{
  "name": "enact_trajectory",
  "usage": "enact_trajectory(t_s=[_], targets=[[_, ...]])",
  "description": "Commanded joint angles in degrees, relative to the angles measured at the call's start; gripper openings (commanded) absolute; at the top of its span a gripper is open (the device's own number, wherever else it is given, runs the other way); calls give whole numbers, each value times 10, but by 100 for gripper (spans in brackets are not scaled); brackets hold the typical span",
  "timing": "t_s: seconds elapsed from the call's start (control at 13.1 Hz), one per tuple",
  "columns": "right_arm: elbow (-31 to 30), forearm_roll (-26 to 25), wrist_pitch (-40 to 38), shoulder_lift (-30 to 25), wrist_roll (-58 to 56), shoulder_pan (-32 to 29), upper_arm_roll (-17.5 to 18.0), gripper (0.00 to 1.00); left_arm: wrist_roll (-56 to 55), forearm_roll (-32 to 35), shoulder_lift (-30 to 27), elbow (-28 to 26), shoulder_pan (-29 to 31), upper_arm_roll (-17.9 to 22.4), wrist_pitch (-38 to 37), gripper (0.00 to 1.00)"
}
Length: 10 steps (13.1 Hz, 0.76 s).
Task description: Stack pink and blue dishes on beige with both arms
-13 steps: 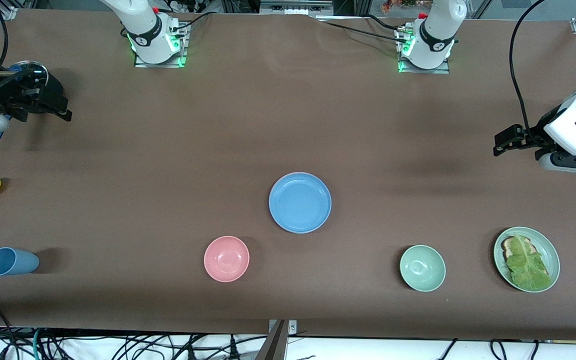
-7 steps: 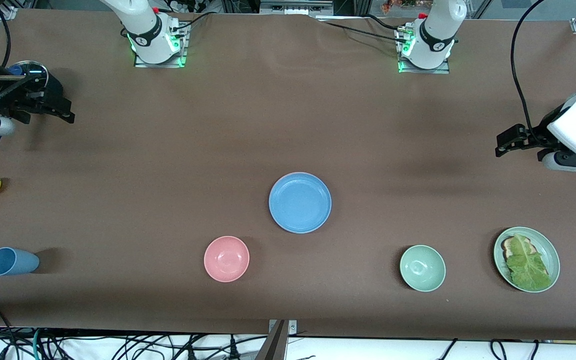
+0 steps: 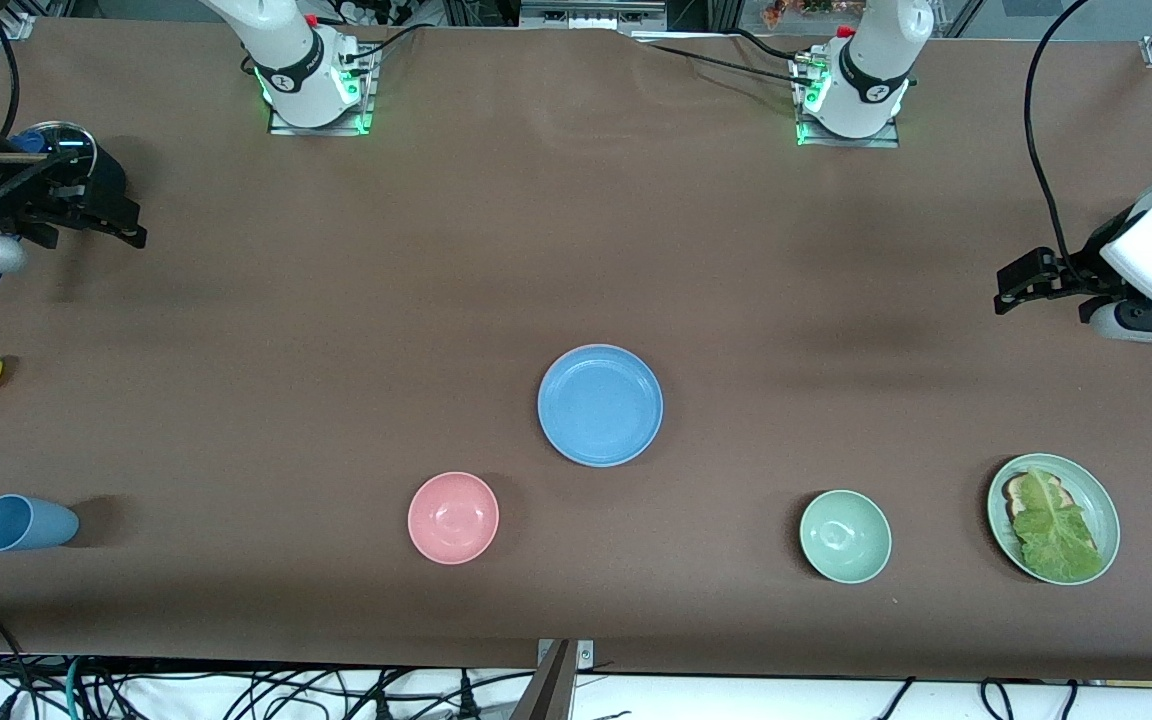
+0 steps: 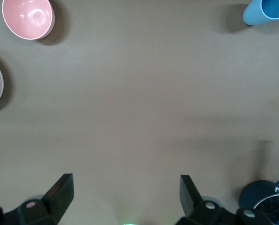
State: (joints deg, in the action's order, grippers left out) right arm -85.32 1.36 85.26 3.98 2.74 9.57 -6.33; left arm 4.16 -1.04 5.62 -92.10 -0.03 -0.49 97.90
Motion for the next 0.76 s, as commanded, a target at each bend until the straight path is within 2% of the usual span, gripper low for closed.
enact_trajectory(t_s=[0.0, 0.69], targets=[[5, -7, 1, 0, -4, -6, 4, 100, 11, -10, 2, 10, 3, 0, -4, 100], [5, -3, 3, 0, 2, -10, 4, 100, 7, -6, 2, 10, 3, 0, -4, 100]])
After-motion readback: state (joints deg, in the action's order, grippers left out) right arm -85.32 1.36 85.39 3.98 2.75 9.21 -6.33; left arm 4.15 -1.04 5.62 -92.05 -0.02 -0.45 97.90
